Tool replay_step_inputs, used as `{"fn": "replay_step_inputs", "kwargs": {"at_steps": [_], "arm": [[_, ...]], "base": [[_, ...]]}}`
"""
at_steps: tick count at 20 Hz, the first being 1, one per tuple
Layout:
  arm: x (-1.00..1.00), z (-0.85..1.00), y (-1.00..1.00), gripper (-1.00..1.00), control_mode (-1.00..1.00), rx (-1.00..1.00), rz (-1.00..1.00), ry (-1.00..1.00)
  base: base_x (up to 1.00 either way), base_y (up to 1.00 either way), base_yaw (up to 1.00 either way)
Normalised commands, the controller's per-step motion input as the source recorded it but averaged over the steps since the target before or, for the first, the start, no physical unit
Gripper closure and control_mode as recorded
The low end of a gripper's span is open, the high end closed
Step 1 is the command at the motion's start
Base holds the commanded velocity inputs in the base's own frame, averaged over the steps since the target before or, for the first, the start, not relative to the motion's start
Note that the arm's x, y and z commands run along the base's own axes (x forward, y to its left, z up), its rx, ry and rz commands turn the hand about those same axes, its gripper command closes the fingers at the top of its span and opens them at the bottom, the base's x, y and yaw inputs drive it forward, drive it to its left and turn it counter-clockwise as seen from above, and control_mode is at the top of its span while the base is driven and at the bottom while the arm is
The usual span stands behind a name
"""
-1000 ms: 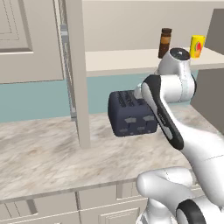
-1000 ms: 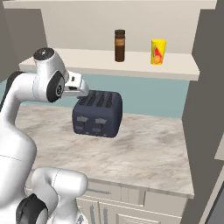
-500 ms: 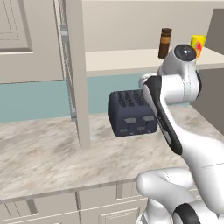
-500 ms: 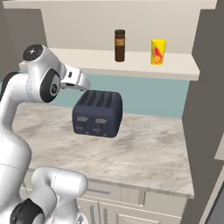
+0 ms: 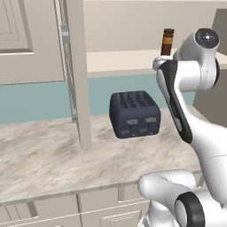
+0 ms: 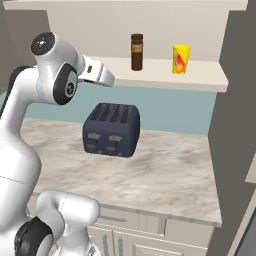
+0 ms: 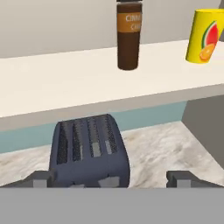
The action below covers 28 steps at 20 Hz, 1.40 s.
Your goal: Take the cinnamon bottle from the cabinet and place it on the dining table, next to the plate with the cupcake. Then take the chocolate from the dining counter and place it on the cupcake plate.
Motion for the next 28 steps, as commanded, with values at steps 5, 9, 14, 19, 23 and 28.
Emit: {"fn": "replay_step_inputs", "kwargs": {"at_steps": [5,9,14,19,23,28], "arm": [[0.37,0.27,-0.37,-1.00,-1.00,0.00,-0.01,-0.23],[0.51,0.46,-0.18,-1.00,-1.00,0.00,-0.07,0.00],[0.57,0.24,-0.20,-1.00,-1.00,0.00,-0.01,0.07],[0.47,-0.05,-0.28,-1.00,-1.00,0.01,0.02,0.01],[0.45,-0.15,-0.19,-1.00,-1.00,0.01,0.01,0.02],[0.43,-0.14,-0.14,-1.00,-1.00,0.00,0.00,0.07]], "base": [[0.00,0.00,0.00],[0.00,0.00,0.00],[0.00,0.00,0.00],[0.00,0.00,0.00],[0.00,0.00,0.00],[0.00,0.00,0.00]]}}
